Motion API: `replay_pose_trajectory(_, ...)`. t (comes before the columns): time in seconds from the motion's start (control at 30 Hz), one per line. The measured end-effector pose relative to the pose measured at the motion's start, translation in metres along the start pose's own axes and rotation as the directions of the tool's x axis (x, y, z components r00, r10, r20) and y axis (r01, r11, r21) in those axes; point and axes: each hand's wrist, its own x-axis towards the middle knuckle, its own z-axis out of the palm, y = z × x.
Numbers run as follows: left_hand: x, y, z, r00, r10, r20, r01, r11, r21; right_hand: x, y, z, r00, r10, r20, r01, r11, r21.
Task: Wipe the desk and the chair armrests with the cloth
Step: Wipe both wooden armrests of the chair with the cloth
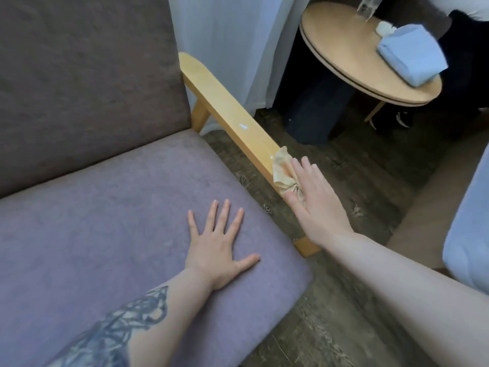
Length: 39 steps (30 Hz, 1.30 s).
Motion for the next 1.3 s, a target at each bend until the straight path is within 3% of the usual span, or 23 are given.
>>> replay_pose_trajectory(0.23,-0.001,-0.001,-0.003,1.0,0.01,0.0,-0.01,1.0,-0.021,0.077,-0.044,0.008,0.99,-0.125,0.06,0.125,0.992,0.0)
replay_pose_trajectory(0.43,-0.006,-0.04,-0.011,0.999,0.044,-0.027,-0.045,0.999,-0.028,-0.007,0.008,-0.018,0.959,-0.247,0.142,0.237,0.968,0.081)
replay_pose_trajectory(0.53,-0.007,-0.041,-0.013,0.999,0.034,-0.04,-0.036,0.997,-0.066,-0.044,0.027,-0.021,0.959,-0.225,0.173,0.21,0.973,0.1)
replay_pose_trajectory(0.63,-0.007,-0.039,-0.013,0.998,0.048,-0.043,-0.051,0.995,-0.083,-0.022,0.018,-0.014,0.978,-0.174,0.112,0.165,0.982,0.088)
replay_pose_trajectory(0.73,-0.006,-0.041,-0.012,0.997,0.053,-0.064,-0.058,0.994,-0.087,0.041,-0.014,-0.004,0.992,-0.102,0.071,0.092,0.986,0.141)
replay_pose_trajectory(0.9,-0.007,-0.041,-0.012,0.996,0.057,-0.067,-0.064,0.992,-0.107,0.184,-0.088,0.009,0.992,0.071,0.106,-0.107,0.914,0.391)
replay_pose_trajectory(1.03,-0.006,-0.043,-0.01,0.997,0.047,-0.065,-0.055,0.992,-0.111,0.2,-0.099,0.021,0.984,-0.137,0.115,0.121,0.983,0.134)
replay_pose_trajectory(1.13,-0.006,-0.043,-0.011,0.996,0.06,-0.068,-0.067,0.992,-0.109,0.162,-0.076,0.013,0.945,-0.312,0.095,0.303,0.948,0.094)
replay_pose_trajectory(1.3,-0.008,-0.043,-0.014,0.998,0.049,-0.038,-0.053,0.991,-0.126,0.029,-0.002,-0.015,0.93,-0.336,0.15,0.323,0.94,0.107)
